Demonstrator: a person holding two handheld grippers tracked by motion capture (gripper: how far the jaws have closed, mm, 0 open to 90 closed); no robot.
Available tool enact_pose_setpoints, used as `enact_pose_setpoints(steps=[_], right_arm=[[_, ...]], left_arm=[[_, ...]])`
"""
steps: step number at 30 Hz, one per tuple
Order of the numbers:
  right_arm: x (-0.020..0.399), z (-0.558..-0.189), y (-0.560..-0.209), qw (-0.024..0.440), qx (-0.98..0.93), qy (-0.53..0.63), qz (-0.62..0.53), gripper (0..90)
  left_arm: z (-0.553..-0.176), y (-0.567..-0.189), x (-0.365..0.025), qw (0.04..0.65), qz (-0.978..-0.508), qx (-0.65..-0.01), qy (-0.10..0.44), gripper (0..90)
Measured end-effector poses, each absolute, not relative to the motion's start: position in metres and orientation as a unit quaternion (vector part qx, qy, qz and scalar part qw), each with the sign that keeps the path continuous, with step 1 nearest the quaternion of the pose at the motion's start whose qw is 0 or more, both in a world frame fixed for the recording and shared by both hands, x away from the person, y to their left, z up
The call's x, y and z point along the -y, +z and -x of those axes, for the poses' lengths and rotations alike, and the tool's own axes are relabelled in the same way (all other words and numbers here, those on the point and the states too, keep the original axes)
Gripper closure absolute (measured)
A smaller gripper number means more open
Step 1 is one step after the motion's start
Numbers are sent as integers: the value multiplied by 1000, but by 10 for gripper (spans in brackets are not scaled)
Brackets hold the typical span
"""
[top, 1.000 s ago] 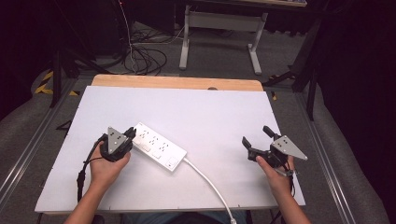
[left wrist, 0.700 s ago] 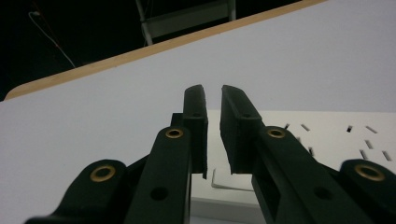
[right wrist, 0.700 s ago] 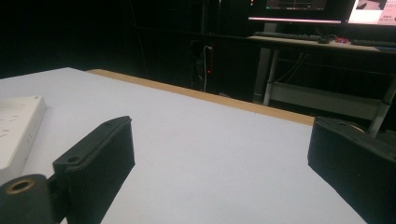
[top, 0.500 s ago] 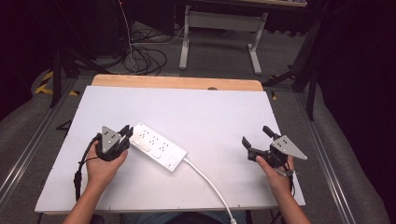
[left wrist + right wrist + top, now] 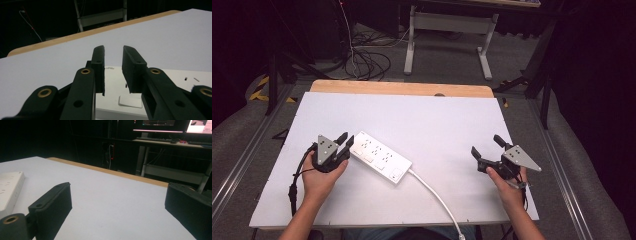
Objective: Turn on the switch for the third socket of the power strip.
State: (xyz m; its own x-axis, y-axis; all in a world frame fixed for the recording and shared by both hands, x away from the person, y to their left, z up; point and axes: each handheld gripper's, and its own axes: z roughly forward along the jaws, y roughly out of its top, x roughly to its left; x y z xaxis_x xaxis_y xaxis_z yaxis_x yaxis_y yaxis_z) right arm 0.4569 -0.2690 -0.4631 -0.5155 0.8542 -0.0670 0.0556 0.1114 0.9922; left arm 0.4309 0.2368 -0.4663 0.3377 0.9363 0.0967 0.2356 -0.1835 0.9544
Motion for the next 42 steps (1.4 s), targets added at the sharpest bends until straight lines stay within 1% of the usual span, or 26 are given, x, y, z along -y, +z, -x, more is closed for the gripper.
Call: enact_pose_setpoints(steps=[4,8,14,16,18,19,25,34,39,41,42], right_arm=[[269,-457,-463,351,-658,569,-345,76],[269,-457,-463,351,-659,570,-345,76],[269,-457,-463,351,-658,570,-345,76],[269,-457,-463,351,-658,570,-345,75],[269,-457,-463,351,-658,570,-345,75],[269,-457,-463,351,-658,570,-345,75],[269,-457,-463,351,-659,570,-345,75],[269,-457,-463,351,-659,569,-344,75],[269,-457,-463,350,-659,570,-345,75],[269,-457,-463,351,-659,569,-344,75],[269,-457,-463,351,-659,569,-344,75]], left_arm=[[-430,-465,-239,470,-667,-436,378,721],[-429,-465,-241,480,-664,-433,375,670],[-428,-464,-243,483,-660,-432,380,646],[-428,-463,-244,485,-658,-433,380,601],[-428,-463,-245,485,-658,-434,380,590],[-428,-463,-245,484,-657,-435,381,568],[-428,-463,-246,484,-650,-438,389,549],[-426,-460,-248,484,-639,-447,397,488],[-426,-460,-249,484,-637,-452,395,429],[-427,-460,-249,483,-635,-453,398,422],[-426,-460,-248,483,-634,-453,399,395]])
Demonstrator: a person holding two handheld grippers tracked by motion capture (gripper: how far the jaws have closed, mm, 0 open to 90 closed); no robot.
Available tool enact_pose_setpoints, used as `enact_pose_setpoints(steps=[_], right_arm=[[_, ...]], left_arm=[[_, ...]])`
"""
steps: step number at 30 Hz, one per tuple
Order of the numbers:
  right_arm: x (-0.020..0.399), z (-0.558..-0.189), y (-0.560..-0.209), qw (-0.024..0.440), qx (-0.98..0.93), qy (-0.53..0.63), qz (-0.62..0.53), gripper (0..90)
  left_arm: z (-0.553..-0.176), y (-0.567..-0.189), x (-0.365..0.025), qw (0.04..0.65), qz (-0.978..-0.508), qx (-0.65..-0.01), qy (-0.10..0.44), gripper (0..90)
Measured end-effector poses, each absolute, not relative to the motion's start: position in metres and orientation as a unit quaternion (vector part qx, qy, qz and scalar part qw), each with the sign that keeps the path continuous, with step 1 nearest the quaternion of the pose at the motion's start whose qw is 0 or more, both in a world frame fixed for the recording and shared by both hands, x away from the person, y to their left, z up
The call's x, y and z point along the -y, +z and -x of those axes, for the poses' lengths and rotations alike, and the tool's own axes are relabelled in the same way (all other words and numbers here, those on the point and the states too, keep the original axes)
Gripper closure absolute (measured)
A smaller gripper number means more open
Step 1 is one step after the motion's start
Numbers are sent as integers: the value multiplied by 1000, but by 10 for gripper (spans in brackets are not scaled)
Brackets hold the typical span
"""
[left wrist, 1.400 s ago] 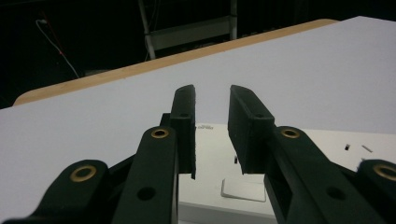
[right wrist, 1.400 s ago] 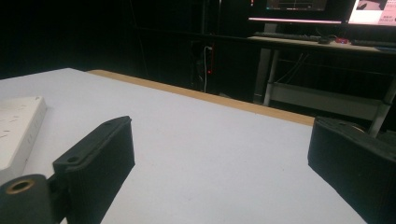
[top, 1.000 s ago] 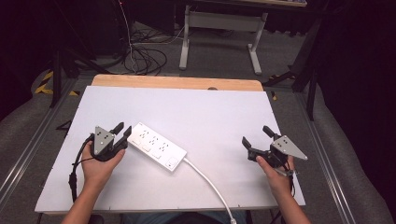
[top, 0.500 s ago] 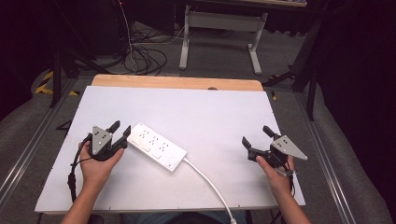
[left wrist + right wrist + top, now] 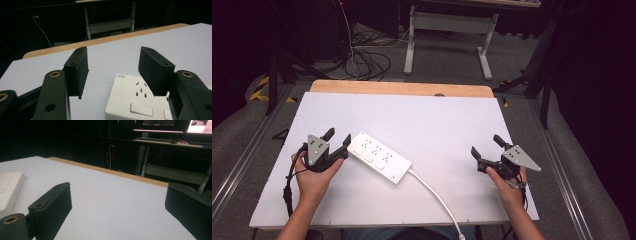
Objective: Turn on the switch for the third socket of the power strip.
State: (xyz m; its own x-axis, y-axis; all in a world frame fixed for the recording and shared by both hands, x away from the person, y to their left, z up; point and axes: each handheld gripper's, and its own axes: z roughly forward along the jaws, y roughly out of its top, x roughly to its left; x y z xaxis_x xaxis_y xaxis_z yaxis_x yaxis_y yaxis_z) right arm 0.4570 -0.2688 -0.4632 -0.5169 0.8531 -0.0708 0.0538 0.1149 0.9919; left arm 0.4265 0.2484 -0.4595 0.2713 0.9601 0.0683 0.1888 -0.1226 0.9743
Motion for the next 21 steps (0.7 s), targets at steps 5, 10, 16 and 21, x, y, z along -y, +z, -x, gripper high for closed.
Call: enact_pose_setpoints(steps=[5,10,16,21], right_arm=[[269,-457,-463,351,-659,569,-344,75],[269,-457,-463,351,-659,569,-344,75],[269,-457,-463,352,-659,569,-344,76],[269,-457,-463,351,-659,569,-344,75]], left_arm=[[-427,-459,-248,483,-626,-460,403,316],[-427,-458,-249,481,-622,-466,406,254],[-426,-459,-249,479,-619,-468,411,174],[-425,-459,-249,477,-604,-477,425,25]])
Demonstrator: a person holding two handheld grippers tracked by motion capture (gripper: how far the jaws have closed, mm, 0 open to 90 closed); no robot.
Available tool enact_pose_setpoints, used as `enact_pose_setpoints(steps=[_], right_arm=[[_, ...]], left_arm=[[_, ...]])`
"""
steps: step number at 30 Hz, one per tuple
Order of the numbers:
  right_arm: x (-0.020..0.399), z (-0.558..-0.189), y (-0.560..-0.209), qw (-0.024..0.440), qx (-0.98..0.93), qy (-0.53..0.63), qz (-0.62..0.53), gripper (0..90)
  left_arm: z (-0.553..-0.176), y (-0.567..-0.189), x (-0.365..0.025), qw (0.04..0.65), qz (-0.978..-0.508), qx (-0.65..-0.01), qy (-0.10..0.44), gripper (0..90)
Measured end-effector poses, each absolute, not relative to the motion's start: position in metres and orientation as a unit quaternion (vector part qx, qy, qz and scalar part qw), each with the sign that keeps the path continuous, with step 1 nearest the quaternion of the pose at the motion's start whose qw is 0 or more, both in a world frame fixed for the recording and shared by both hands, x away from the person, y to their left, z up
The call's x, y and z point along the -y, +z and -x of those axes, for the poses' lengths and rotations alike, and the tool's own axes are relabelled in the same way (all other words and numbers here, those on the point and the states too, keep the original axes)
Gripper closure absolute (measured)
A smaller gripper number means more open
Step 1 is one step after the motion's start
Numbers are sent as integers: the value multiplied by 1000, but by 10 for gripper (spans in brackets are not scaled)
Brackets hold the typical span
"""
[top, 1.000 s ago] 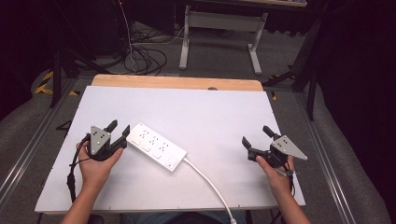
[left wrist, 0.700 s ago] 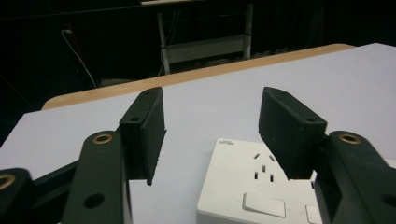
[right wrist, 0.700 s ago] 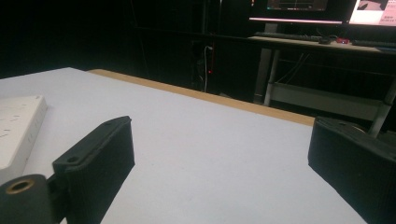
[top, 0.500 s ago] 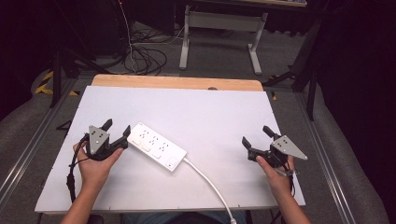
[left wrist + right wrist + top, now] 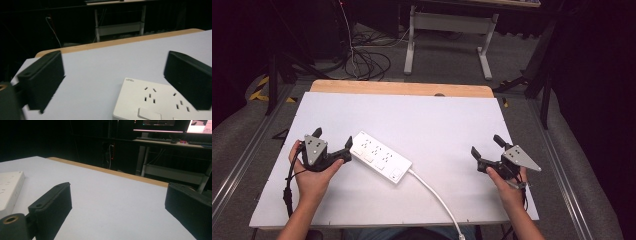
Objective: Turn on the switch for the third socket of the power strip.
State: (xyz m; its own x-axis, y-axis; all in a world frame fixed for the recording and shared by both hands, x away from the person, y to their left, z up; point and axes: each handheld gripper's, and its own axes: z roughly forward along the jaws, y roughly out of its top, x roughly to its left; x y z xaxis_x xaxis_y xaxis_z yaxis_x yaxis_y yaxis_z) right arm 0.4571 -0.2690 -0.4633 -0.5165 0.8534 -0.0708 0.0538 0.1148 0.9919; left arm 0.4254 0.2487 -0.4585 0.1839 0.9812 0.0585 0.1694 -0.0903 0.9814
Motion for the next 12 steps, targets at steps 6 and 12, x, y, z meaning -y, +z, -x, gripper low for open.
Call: enact_pose_setpoints(steps=[6,12], right_arm=[[269,-457,-463,350,-660,569,-344,74],[269,-457,-464,350,-660,569,-345,74]], left_arm=[[-426,-459,-248,476,-602,-480,424,22],[-426,-459,-249,474,-603,-482,424,24]])
